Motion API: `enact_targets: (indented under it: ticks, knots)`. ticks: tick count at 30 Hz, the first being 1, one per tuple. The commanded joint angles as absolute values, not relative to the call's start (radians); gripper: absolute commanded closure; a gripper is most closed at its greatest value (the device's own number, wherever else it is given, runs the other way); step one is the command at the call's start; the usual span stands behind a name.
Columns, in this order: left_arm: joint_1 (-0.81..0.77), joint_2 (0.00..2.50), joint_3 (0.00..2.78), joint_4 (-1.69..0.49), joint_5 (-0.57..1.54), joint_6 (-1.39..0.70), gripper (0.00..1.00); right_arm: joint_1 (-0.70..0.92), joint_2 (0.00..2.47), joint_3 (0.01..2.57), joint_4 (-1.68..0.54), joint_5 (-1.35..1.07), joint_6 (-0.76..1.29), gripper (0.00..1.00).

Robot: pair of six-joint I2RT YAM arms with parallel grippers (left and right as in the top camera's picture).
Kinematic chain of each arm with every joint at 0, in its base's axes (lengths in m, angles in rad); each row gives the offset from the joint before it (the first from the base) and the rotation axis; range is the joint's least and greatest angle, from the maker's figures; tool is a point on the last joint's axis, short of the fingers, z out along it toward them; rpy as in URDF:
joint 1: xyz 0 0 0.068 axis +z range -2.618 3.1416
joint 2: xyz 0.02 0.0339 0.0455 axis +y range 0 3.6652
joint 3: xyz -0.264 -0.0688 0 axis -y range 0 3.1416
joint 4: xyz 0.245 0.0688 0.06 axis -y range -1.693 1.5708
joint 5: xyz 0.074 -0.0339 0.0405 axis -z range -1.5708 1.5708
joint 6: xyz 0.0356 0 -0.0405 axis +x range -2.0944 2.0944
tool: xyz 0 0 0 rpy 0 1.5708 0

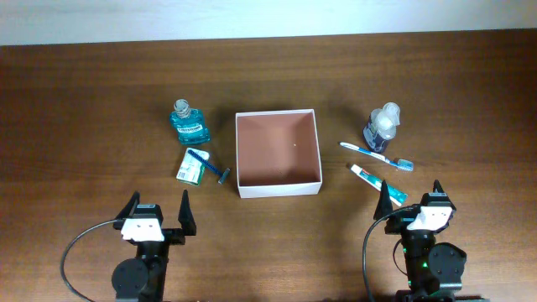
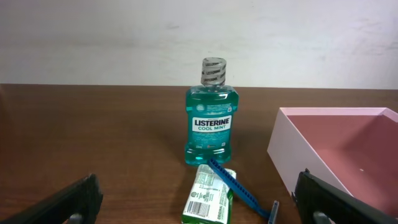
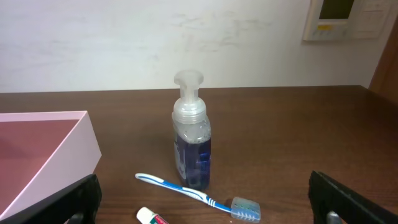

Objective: Pack container
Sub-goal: 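Raise the left gripper and move it toward the teal Listerine bottle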

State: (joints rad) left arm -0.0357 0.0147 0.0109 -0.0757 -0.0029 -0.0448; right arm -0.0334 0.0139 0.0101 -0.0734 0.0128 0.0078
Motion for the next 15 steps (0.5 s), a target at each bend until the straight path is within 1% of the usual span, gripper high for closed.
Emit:
enact_targets:
  ticks: [1, 4, 7, 9, 12, 15]
  knots:
    - [-0.028, 0.012, 0.009, -0.065, 0.068, -0.036, 0.0, -0.025, 0.003, 0.006, -0.081, 0.011, 0.016, 0.01]
    - [-0.028, 0.012, 0.009, 0.047, 0.075, -0.036, 0.0, -0.025, 0.004, 0.006, -0.081, 0.011, 0.016, 0.01]
    - [-0.028, 0.012, 0.014, 0.212, 0.151, -0.036, 0.0, -0.025, 0.004, 0.006, -0.081, 0.011, 0.016, 0.01]
    - [-0.028, 0.015, 0.041, 0.254, 0.16, -0.036, 0.0, -0.025, 0.004, 0.006, -0.081, 0.011, 0.016, 0.01]
    - [-0.028, 0.059, 0.134, 0.212, 0.152, -0.036, 0.0, -0.025, 0.003, 0.006, -0.081, 0.011, 0.016, 0.01]
    - [-0.028, 0.167, 0.287, 0.106, 0.125, -0.036, 0.0, -0.025, 0.003, 0.006, -0.081, 0.011, 0.016, 0.01]
